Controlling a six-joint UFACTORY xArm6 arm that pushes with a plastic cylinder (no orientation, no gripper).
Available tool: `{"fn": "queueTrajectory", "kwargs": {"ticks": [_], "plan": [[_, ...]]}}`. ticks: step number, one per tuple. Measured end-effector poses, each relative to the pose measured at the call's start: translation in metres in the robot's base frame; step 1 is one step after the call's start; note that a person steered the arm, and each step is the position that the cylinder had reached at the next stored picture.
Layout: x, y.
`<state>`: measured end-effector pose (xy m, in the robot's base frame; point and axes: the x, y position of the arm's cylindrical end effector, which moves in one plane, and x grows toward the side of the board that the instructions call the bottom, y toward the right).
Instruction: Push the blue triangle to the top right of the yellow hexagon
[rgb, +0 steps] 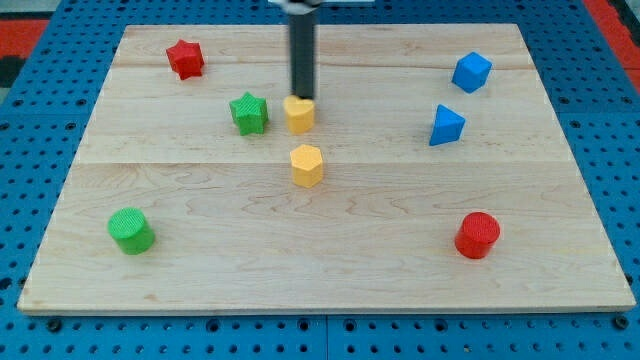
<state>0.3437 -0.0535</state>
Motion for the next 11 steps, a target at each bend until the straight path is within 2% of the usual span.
{"fn": "queueTrajectory", "kwargs": {"ticks": [2, 3, 5, 6, 7, 8, 10, 11], "plan": [[-0.013, 0.043], [-0.047, 0.037], [0.004, 0.221], [0.027, 0.266], [0.036, 0.214], [0.035, 0.11], [0.12, 0.183], [0.114, 0.129]]}}
